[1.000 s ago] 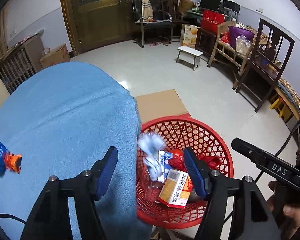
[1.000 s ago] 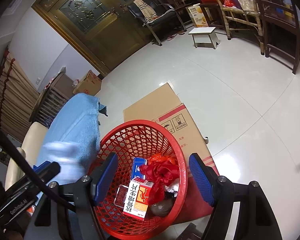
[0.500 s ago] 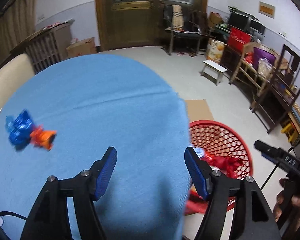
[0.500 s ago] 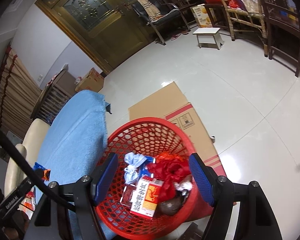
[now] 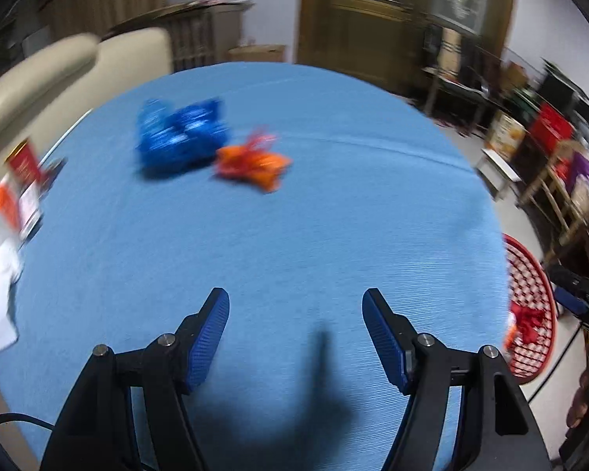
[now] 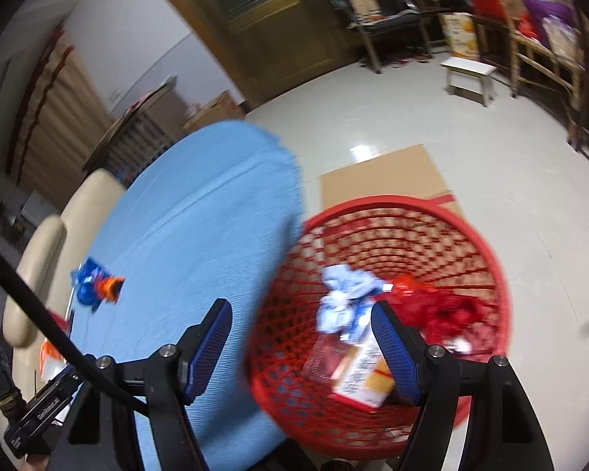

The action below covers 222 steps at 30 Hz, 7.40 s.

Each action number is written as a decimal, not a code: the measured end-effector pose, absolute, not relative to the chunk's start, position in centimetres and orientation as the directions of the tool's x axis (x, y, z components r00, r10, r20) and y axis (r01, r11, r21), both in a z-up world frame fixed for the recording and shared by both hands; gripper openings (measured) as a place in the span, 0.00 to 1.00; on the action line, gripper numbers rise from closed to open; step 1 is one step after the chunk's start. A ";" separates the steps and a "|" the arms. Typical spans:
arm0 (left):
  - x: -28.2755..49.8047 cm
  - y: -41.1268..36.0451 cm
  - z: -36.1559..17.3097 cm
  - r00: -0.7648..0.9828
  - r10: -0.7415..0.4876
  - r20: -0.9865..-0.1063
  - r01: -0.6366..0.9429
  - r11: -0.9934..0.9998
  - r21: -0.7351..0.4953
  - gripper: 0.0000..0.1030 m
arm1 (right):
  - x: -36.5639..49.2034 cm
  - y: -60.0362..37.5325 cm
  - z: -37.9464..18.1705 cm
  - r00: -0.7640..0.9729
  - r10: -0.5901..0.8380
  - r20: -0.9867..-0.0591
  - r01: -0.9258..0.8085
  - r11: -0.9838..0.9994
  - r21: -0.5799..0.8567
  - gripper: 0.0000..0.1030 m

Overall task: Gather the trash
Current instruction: 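Move both tools back over the table toward the blue and orange bags, then grasp the orange bag with red mesh with the right tool, then grasp the blue plastic bag with the left tool while the right holds the orange bag, then carry the blue and orange bags toward the red wastebasket with both tools, then open the right tool over the wastebasket to drop the orange bag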

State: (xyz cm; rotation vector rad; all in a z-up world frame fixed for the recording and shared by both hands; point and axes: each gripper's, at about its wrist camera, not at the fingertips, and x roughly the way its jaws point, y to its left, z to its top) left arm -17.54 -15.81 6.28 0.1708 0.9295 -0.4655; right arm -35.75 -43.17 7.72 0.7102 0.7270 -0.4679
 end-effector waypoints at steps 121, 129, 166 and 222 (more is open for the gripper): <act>-13.6 -12.3 11.2 0.643 -0.235 -0.729 0.321 0.947 -0.022 0.48 | -26.0 -30.8 10.3 0.717 0.176 -0.675 0.185 0.885 0.427 0.44; -13.0 -12.3 10.8 0.631 -0.246 -0.735 0.337 0.941 -0.026 0.48 | -26.0 -30.8 10.5 0.725 0.159 -0.671 0.207 0.878 0.431 0.44; -14.9 -17.1 10.5 0.587 -0.320 -0.743 0.480 0.877 0.001 0.48 | -33.7 -36.9 11.3 0.772 0.029 -0.635 0.367 0.795 0.483 0.44; -23.5 -29.9 11.0 0.418 -0.481 -0.771 0.772 0.635 0.023 0.48 | -43.1 -45.9 10.2 0.692 -0.230 -0.685 0.633 0.648 0.422 0.44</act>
